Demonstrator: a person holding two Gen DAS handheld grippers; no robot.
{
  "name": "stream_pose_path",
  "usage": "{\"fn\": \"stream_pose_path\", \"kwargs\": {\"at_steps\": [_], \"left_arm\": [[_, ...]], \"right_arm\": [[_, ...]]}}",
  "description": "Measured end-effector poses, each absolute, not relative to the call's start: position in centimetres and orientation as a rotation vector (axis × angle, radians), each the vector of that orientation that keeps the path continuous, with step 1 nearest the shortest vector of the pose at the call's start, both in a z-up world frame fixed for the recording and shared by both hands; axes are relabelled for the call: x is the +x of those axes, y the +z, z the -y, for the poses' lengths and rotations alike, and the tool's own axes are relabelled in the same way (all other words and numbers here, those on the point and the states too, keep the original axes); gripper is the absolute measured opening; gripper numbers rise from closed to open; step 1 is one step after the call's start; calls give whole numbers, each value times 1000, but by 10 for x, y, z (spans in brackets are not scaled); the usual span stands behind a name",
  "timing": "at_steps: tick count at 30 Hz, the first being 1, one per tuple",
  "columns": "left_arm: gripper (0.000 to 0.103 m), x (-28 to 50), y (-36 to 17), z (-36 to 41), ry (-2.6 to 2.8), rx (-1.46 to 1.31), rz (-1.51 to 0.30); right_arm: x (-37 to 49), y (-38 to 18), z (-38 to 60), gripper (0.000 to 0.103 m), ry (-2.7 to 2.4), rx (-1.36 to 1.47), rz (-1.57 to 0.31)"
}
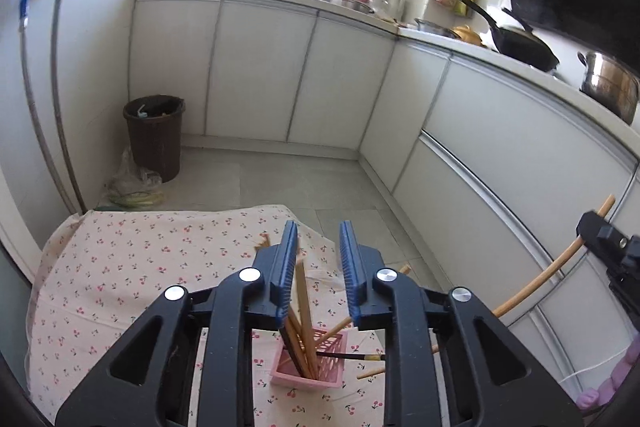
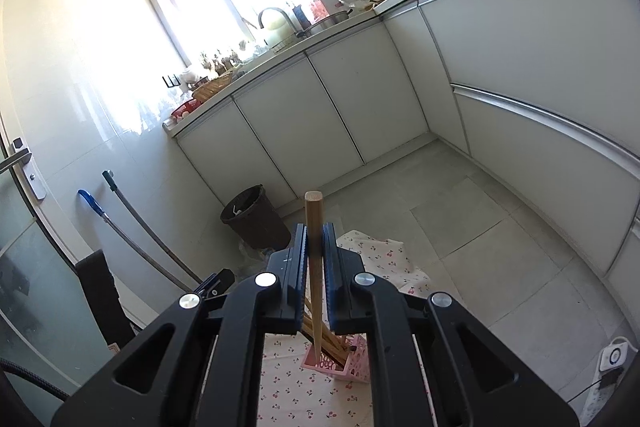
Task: Organize utensils
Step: 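Open both grippers to drop the chopsticks into the pink holder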
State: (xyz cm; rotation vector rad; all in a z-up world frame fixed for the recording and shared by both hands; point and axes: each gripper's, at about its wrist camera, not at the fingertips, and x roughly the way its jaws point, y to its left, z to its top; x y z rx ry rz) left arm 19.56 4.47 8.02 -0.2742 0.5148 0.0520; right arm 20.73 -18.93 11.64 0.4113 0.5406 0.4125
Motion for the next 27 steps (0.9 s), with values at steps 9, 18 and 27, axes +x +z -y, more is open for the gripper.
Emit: {"fn": "stream_pose_path", "kwargs": {"at_steps": [9,18,27], "left_arm": [[43,152,95,-88,134,-362,-494],[43,160,67,-100,159,-345,-582],[44,150,77,-93,129,-324,-546]], "right_arm": [[205,112,164,8,383,349,-531],[230,81,131,8,345,283,-593],[231,71,120,13,359,249,-601]]}}
